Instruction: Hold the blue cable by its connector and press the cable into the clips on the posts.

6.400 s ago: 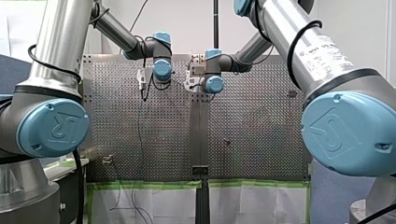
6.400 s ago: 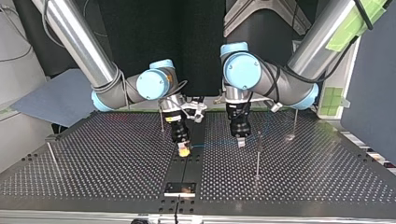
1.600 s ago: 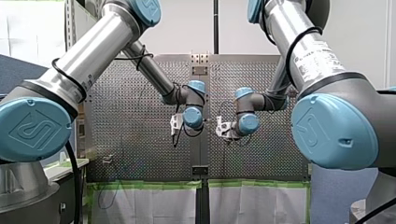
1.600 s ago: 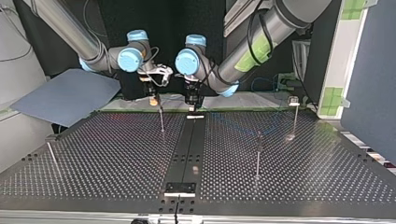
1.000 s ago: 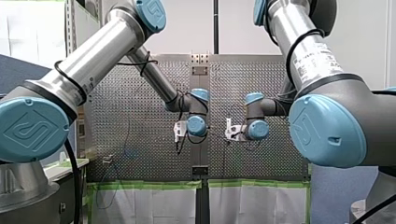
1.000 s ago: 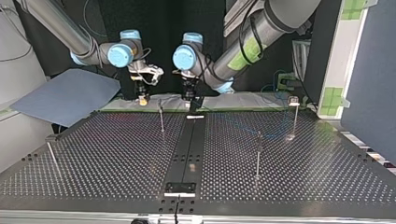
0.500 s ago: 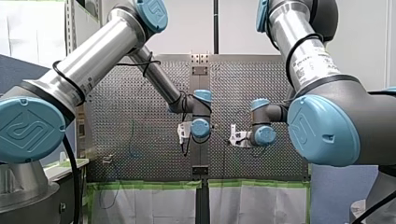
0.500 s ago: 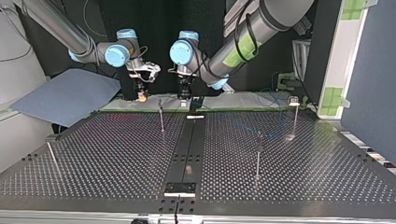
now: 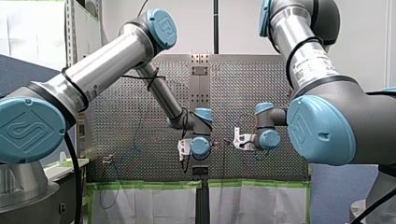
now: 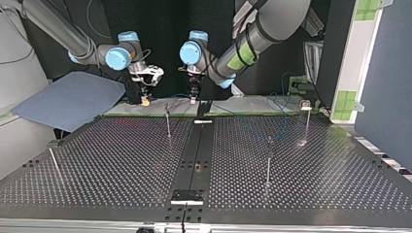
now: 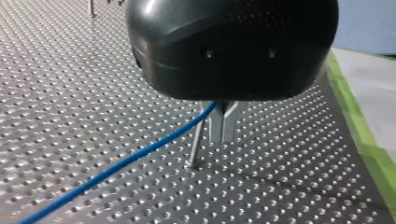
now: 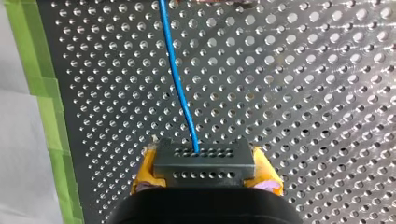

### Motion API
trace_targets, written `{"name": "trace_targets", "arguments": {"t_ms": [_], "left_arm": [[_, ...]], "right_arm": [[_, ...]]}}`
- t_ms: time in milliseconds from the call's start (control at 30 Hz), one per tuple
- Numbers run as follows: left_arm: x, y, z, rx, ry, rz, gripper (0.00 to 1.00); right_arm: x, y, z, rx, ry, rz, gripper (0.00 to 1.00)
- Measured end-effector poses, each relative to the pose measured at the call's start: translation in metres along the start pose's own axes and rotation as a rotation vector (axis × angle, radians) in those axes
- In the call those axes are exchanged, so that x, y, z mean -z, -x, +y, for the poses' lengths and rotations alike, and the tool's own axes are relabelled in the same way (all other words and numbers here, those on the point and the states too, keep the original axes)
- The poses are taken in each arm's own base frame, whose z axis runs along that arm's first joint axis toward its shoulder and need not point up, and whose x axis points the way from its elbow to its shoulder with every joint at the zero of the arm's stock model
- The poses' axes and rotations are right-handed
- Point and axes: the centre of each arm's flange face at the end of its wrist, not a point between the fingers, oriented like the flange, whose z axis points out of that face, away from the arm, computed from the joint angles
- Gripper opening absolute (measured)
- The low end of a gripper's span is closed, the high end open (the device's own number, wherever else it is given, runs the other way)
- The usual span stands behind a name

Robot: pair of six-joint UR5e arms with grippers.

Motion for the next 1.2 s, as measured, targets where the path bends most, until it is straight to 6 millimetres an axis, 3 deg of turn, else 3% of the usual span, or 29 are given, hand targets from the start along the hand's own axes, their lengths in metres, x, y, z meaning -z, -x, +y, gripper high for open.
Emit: {"name": "trace_targets", "arguments": {"t_ms": [367, 833, 1200], "left_arm": [[0.003, -0.017, -0.004, 0.002, -0.004, -0.002, 0.0], [-0.004, -0.004, -0.023, 0.036, 0.014, -0.062, 0.0], [-0.018, -0.031, -0.044, 0.036, -0.024, -0.037, 0.0]], "right_arm": [[-0.002, -0.001, 0.011, -0.005, -0.039, 0.007, 0.0], [-0.004, -0.003, 0.035, -0.019, -0.046, 0.008, 0.0], [-0.005, -0.005, 0.057, -0.028, -0.041, 0.016, 0.0]]}}
